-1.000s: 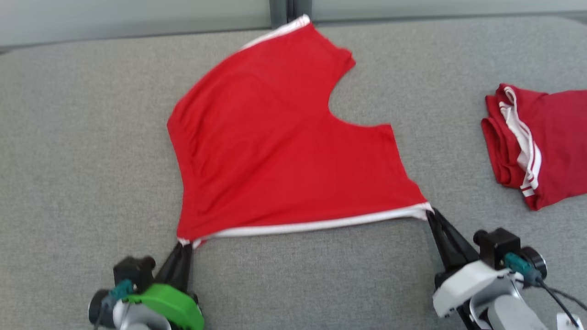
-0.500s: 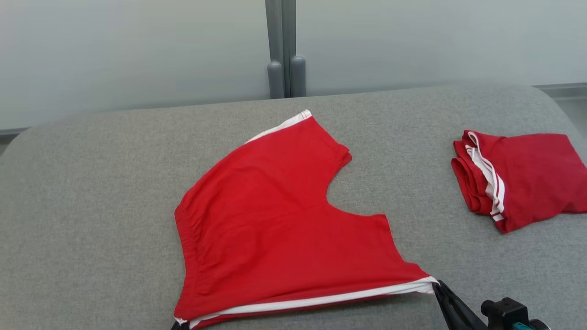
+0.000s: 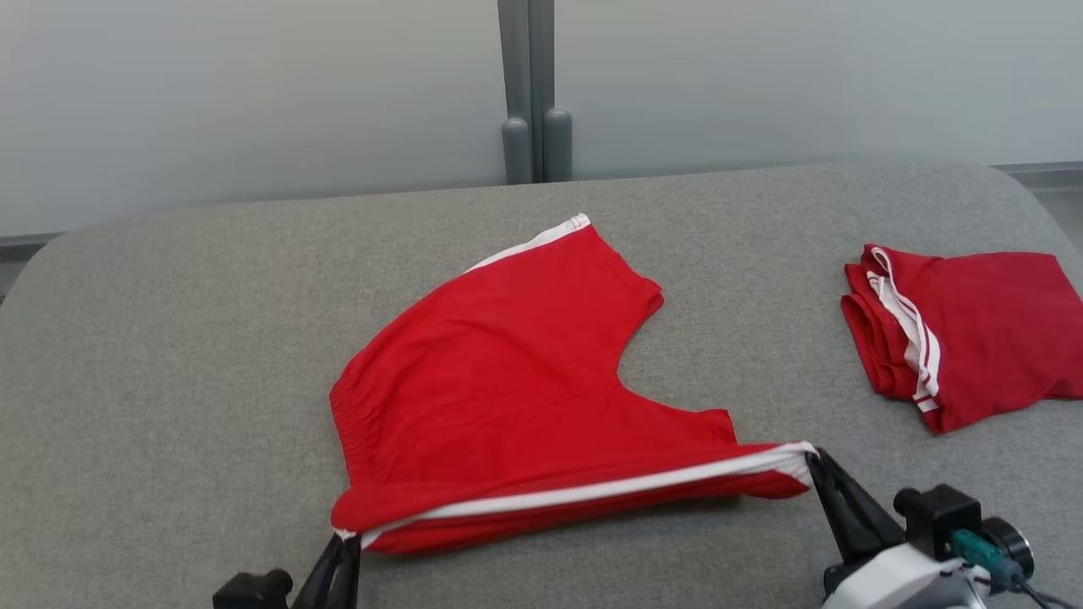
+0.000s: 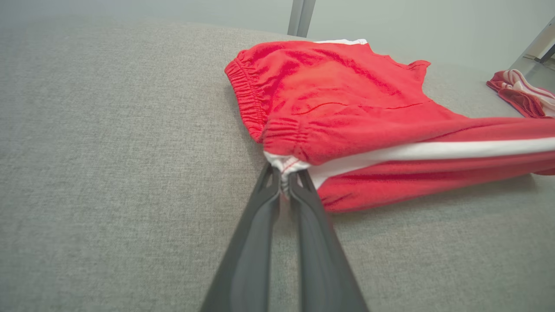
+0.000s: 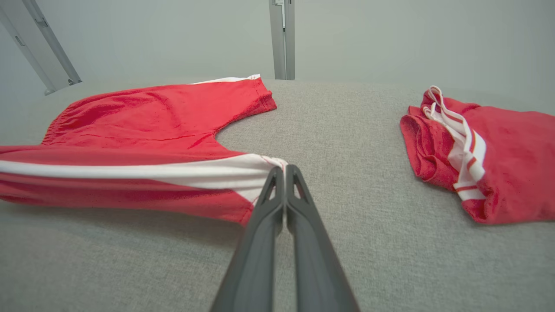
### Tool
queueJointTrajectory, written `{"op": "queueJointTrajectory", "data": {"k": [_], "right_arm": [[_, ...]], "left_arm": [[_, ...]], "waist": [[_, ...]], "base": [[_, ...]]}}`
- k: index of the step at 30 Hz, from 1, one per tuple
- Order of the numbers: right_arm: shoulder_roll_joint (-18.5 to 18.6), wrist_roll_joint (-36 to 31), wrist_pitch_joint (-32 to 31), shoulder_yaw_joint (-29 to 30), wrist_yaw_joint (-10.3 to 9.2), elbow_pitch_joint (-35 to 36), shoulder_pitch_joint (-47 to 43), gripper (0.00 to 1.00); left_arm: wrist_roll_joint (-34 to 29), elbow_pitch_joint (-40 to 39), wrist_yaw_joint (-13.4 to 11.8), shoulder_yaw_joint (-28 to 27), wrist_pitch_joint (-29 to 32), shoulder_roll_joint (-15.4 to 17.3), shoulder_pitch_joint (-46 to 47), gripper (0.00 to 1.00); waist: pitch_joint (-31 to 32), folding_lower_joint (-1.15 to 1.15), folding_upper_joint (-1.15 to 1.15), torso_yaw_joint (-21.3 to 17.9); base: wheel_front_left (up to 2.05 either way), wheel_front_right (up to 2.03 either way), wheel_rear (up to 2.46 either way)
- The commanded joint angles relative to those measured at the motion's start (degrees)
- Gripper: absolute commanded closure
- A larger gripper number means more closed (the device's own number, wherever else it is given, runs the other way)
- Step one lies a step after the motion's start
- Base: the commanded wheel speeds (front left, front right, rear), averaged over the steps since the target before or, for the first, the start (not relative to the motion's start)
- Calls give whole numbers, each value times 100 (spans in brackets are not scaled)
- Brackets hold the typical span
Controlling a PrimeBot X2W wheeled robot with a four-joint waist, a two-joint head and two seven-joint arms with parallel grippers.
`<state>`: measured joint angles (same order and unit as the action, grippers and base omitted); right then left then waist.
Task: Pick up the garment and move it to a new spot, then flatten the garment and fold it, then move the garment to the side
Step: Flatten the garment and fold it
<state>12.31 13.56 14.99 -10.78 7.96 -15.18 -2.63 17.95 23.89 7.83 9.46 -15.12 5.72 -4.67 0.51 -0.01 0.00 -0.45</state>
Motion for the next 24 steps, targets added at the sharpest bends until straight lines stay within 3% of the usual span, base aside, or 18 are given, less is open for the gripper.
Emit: {"op": "queueJointTrajectory", "data": {"k": [1,17,24], "right_arm": [[108,-49,22,48,-87,-110,273,100],[206,-707,-45,-132,-61,-2025,4150,100],[258,-943,-44,-204,-61,-2864,5343,100]], "left_arm": [[32,-51,-60,-47,3,50,266,100],[-14,316,-53,-226,4,-245,2540,100],[361,408,-51,180,4,-260,3054,100]], "waist": [[-295,1,0,178],[-2122,1,0,1156],[-2680,1,0,1478]], "base": [[0,0,0],[0,0,0],[0,0,0]]}}
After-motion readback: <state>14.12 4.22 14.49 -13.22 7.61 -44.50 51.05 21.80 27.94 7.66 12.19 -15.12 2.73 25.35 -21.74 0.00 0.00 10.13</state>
